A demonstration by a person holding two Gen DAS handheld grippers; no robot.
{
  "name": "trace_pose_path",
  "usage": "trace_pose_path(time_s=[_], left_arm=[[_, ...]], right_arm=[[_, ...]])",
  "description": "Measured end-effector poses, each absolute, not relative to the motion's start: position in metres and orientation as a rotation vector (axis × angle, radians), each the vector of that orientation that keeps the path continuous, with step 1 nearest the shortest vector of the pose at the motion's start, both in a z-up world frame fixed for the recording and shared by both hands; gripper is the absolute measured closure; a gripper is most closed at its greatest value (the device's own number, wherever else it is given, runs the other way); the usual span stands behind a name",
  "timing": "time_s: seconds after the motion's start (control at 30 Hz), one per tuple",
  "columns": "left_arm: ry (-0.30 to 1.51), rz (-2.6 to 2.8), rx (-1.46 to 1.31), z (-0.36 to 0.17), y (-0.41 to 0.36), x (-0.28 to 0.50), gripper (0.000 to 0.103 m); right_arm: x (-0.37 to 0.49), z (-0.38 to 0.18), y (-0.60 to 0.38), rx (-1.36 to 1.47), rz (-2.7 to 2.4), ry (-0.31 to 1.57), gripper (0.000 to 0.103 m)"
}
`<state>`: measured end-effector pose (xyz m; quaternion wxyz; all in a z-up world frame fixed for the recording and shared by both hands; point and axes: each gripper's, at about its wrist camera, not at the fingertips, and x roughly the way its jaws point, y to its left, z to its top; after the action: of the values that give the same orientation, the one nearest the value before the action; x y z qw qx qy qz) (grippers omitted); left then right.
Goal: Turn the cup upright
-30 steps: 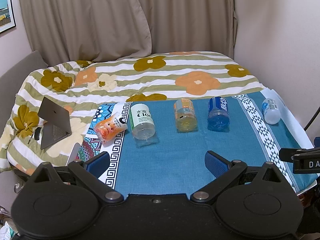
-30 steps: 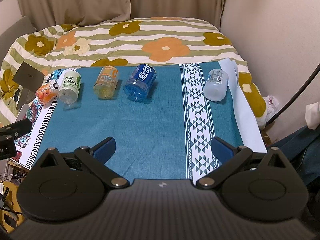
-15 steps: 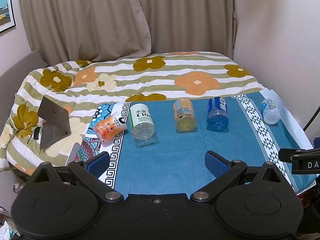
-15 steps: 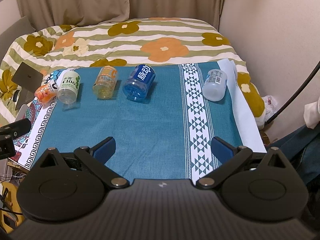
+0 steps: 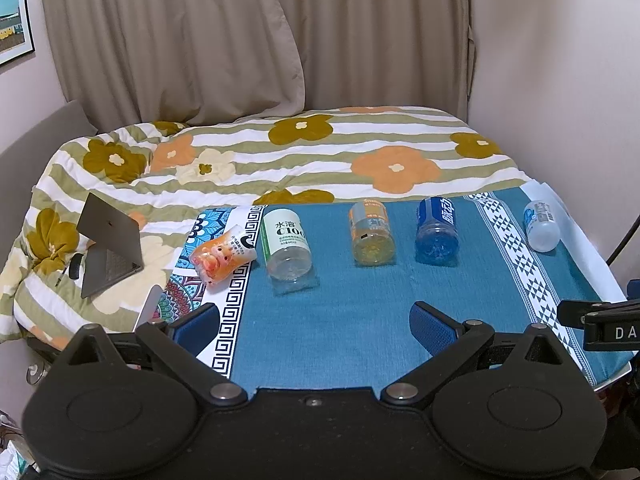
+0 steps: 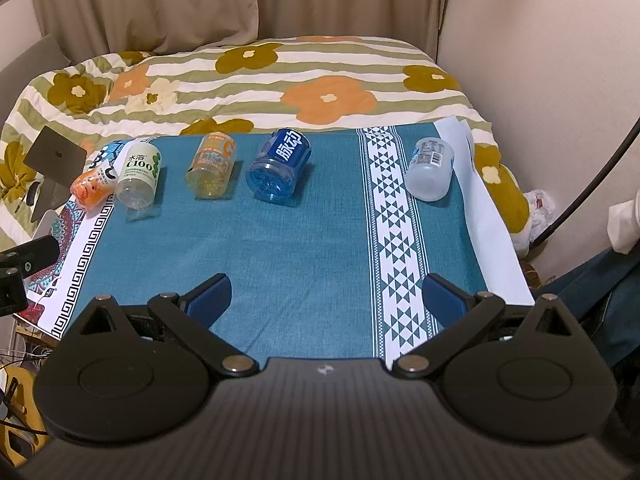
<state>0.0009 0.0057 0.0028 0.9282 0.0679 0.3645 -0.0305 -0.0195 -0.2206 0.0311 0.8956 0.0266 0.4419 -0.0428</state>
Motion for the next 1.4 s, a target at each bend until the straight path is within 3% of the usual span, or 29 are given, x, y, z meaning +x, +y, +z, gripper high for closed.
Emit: trace_pose_path(time_s=[1.4], left_arm=[[0.762, -0.075, 0.136, 0.0061, -0.0011, 0.0072, 0.000]], right_arm=[[-0.0185, 0.0312, -0.2179, 0.067, -0.057, 0.935, 0.000]])
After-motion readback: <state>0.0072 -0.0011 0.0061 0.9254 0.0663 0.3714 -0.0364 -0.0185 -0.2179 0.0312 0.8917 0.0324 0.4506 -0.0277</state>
